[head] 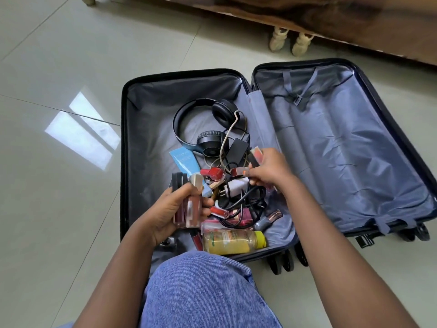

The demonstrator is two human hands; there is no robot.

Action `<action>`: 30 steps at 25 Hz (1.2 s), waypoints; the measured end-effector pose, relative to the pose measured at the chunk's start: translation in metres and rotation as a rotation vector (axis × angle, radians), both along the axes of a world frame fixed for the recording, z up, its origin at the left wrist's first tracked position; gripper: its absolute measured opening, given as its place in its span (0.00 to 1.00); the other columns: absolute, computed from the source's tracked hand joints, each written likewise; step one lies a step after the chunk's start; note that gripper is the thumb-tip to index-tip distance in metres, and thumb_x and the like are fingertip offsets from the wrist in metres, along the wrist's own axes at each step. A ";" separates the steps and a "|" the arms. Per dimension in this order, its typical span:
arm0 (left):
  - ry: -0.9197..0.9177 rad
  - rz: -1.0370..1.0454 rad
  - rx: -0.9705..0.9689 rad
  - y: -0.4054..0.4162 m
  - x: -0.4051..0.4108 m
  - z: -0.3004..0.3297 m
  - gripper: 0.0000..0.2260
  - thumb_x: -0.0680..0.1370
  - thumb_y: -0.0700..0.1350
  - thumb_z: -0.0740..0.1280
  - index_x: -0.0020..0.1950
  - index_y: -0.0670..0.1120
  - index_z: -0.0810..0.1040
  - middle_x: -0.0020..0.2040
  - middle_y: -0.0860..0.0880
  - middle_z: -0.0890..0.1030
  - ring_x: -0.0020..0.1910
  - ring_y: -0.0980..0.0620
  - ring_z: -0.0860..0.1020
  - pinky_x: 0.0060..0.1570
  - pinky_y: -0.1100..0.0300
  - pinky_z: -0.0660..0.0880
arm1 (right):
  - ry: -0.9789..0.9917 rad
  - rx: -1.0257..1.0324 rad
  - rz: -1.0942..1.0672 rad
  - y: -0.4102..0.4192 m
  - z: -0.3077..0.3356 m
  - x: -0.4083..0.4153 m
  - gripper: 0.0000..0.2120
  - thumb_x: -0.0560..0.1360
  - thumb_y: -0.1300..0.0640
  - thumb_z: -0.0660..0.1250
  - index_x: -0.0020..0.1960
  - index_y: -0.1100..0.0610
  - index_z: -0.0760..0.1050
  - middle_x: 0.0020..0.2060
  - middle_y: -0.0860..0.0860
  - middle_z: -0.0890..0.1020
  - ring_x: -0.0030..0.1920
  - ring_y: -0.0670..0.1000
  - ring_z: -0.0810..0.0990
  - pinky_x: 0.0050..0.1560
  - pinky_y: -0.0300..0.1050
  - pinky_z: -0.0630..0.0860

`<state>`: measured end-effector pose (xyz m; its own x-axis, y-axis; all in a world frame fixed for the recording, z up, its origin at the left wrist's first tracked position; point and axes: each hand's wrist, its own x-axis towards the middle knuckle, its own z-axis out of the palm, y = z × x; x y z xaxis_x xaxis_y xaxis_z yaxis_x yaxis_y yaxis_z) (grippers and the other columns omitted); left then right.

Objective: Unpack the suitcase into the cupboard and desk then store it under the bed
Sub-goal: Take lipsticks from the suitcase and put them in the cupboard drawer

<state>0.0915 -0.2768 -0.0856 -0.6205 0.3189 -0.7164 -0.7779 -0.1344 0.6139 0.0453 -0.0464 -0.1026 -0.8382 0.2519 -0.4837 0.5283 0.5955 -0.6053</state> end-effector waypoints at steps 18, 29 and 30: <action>0.006 0.128 -0.295 -0.016 0.005 -0.028 0.17 0.71 0.38 0.72 0.57 0.33 0.75 0.31 0.43 0.82 0.27 0.51 0.79 0.30 0.60 0.77 | 0.035 0.407 0.426 -0.021 -0.012 -0.014 0.15 0.66 0.53 0.74 0.49 0.58 0.76 0.41 0.53 0.78 0.47 0.58 0.80 0.38 0.44 0.72; 0.302 -0.409 -1.356 -0.029 0.012 -0.031 0.21 0.64 0.58 0.76 0.43 0.47 0.71 0.41 0.48 0.78 0.46 0.44 0.79 0.36 0.57 0.70 | 0.022 0.464 0.437 -0.046 -0.005 0.091 0.07 0.71 0.50 0.68 0.41 0.53 0.74 0.39 0.51 0.82 0.45 0.57 0.81 0.37 0.46 0.74; 0.405 -0.464 -1.400 -0.027 0.011 -0.033 0.21 0.64 0.60 0.75 0.45 0.48 0.72 0.43 0.48 0.79 0.47 0.44 0.79 0.36 0.58 0.68 | -0.015 0.475 0.443 -0.048 -0.009 0.086 0.06 0.70 0.51 0.68 0.42 0.53 0.74 0.41 0.52 0.82 0.46 0.58 0.81 0.38 0.46 0.74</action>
